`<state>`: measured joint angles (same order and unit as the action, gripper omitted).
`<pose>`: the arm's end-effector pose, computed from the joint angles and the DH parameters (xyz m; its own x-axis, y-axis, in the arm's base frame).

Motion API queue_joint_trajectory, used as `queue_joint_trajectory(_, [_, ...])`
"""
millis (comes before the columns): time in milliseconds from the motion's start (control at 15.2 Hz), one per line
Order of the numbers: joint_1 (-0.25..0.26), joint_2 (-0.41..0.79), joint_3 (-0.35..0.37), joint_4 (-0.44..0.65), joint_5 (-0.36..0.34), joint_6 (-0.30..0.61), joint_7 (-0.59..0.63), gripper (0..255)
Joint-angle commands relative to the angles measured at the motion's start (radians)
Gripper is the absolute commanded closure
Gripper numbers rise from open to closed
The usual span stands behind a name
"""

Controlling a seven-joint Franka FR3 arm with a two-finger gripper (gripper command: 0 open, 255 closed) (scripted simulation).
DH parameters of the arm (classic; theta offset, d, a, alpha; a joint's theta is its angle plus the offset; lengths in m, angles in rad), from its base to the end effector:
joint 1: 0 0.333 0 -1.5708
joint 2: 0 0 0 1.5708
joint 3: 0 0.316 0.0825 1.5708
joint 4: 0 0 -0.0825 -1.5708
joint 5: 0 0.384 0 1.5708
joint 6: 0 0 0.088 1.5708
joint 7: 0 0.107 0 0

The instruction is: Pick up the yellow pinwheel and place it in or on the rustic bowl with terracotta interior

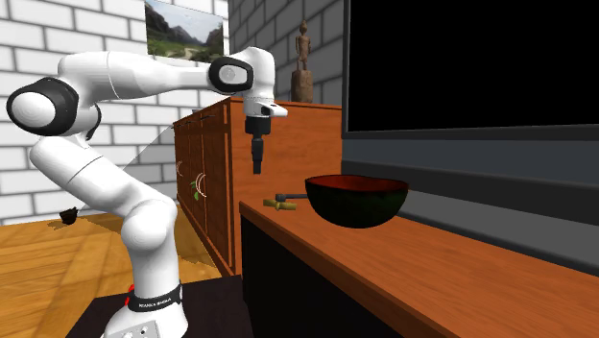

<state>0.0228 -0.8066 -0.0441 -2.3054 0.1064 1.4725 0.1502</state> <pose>0.2913 0.0011 0.6126 0.9884 -0.1447 -0.0462 -0.1496 -0.9799 -0.1321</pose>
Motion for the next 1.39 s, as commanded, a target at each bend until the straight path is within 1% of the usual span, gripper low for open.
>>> queue_joint_trajectory(0, [0.0, 0.0, 0.0, 0.0, 0.0, 0.0, 0.0, 0])
queue_joint_trajectory(462, [0.057, 0.325, -0.085, 0.183, -0.112, 0.024, -0.286, 0])
queue_joint_trajectory(858, [0.092, 0.607, -0.117, 0.383, -0.18, 0.024, -0.512, 0])
queue_joint_trajectory(924, [0.094, 0.632, -0.118, 0.403, -0.185, 0.023, -0.531, 0])
queue_joint_trajectory(1320, [0.091, 0.608, -0.119, 0.299, -0.189, 0.103, -0.527, 0])
